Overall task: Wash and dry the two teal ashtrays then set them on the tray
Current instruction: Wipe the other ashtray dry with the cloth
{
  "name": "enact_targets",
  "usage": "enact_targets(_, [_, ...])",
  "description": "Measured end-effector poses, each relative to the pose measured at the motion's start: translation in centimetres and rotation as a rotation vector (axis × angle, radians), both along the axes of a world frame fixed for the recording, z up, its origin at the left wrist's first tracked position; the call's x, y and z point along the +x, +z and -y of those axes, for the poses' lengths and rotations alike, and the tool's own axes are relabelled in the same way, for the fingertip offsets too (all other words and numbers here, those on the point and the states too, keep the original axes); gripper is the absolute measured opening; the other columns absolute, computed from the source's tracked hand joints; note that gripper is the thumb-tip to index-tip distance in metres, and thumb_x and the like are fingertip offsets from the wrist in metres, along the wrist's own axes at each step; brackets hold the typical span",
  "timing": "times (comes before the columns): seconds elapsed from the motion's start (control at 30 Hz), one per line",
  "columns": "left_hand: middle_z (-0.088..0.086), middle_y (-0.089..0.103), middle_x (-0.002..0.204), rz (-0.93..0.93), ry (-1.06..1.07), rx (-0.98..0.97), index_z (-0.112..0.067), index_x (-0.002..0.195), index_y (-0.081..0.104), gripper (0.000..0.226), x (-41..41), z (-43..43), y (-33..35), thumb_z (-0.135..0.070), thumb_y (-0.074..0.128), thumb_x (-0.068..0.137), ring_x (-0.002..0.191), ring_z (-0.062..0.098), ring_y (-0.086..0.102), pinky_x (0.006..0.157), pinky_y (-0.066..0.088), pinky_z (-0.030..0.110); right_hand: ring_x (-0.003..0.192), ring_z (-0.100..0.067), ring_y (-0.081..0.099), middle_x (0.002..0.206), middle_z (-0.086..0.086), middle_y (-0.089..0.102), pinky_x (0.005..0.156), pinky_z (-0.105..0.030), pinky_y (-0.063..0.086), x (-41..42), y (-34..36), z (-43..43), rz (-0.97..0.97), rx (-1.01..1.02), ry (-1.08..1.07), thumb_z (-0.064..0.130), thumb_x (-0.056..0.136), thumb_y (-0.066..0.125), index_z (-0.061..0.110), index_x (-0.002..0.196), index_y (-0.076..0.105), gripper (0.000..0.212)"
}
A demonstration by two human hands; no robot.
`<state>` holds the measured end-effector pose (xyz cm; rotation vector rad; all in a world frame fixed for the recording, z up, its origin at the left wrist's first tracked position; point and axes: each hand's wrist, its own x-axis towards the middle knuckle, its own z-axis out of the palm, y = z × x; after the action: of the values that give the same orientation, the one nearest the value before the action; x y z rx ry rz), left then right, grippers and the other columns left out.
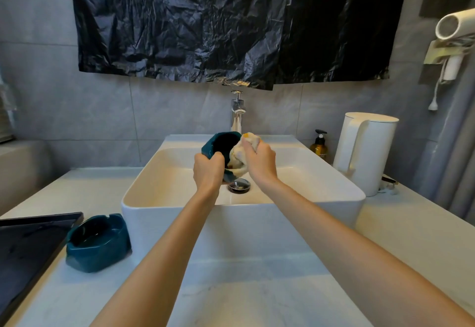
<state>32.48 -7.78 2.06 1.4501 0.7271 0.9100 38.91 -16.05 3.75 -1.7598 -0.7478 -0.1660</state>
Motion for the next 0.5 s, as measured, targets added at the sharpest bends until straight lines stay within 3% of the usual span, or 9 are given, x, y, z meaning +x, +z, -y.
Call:
enact_targets(0.1, [0.004, 0.056, 0.091, -0.003, 0.055, 0.102, -0.013, 0.103, 0.044, 0.031, -0.7, 0.8, 0.3, -0.025, 0.049, 0.074, 0.092, 0.028, 0.059, 0.082, 0.055, 0.049, 0.094, -0.018, 0.051, 0.105, -0.006, 0.058, 0.074, -0.02, 0.037, -0.7, -0.9, -0.8, -0.204, 0.051, 0.019, 0.025, 0.099, 0.05, 0.008, 0.114, 0.057, 0.024])
enact_targets(0.2, [0.003, 0.055, 0.093, -0.037, 0.061, 0.282, -0.012, 0.105, 0.043, 0.025, -0.9, 1.2, 0.2, -0.02, 0.053, 0.083, 0.088, 0.022, 0.054, 0.077, 0.05, 0.037, 0.098, -0.025, 0.06, 0.11, -0.011, 0.063, 0.083, -0.035, 0.053, 0.4, -1.3, -1.3, -0.551, 0.03, -0.006, 0.022, 0.087, 0.066, 0.008, 0.114, 0.056, 0.032])
enact_targets(0.27, [0.003, 0.056, 0.096, -0.058, 0.038, 0.361, -0.013, 0.107, 0.042, 0.026, -0.8, 1.4, 0.2, -0.018, 0.055, 0.085, 0.087, 0.02, 0.054, 0.074, 0.047, 0.033, 0.093, -0.026, 0.063, 0.104, -0.011, 0.065, 0.081, -0.037, 0.057, 1.5, -1.0, -1.0, -0.61, -0.031, 0.006, 0.023, 0.079, 0.074, 0.007, 0.108, 0.057, 0.038])
enact_targets(0.3, [0.003, 0.056, 0.097, -0.064, 0.026, 0.37, -0.013, 0.108, 0.042, 0.027, -0.7, 1.5, 0.2, -0.017, 0.056, 0.085, 0.087, 0.019, 0.054, 0.073, 0.047, 0.031, 0.09, -0.025, 0.063, 0.099, -0.01, 0.065, 0.078, -0.034, 0.057, 2.1, -0.9, -0.8, -0.552, -0.086, -0.003, 0.025, 0.08, 0.073, 0.007, 0.103, 0.058, 0.033])
enact_targets(0.37, [0.002, 0.055, 0.096, -0.059, 0.016, 0.385, -0.011, 0.111, 0.043, 0.028, -0.7, 1.6, 0.1, -0.014, 0.055, 0.085, 0.085, 0.017, 0.053, 0.069, 0.044, 0.027, 0.085, -0.026, 0.062, 0.088, -0.009, 0.064, 0.065, -0.03, 0.05, 2.7, -0.2, -0.5, -0.259, -0.251, -0.061, 0.032, 0.088, 0.063, 0.009, 0.087, 0.059, 0.024])
enact_targets(0.43, [0.003, 0.055, 0.096, -0.061, 0.025, 0.398, -0.012, 0.108, 0.043, 0.027, -0.6, 1.5, 0.0, -0.012, 0.055, 0.084, 0.086, 0.019, 0.054, 0.069, 0.044, 0.028, 0.081, -0.028, 0.059, 0.081, -0.008, 0.059, 0.053, -0.029, 0.037, 3.0, 0.6, 0.0, 0.029, -0.382, -0.109, 0.044, 0.093, 0.053, 0.01, 0.076, 0.058, 0.038])
enact_targets(0.5, [0.002, 0.056, 0.095, -0.066, 0.03, 0.413, -0.015, 0.105, 0.041, 0.025, -0.4, 1.3, 0.0, -0.012, 0.054, 0.084, 0.087, 0.021, 0.055, 0.075, 0.049, 0.034, 0.082, -0.03, 0.058, 0.081, -0.009, 0.055, 0.054, -0.03, 0.033, 3.1, 1.1, 0.4, 0.244, -0.504, -0.191, 0.049, 0.097, 0.043, 0.007, 0.084, 0.062, 0.047])
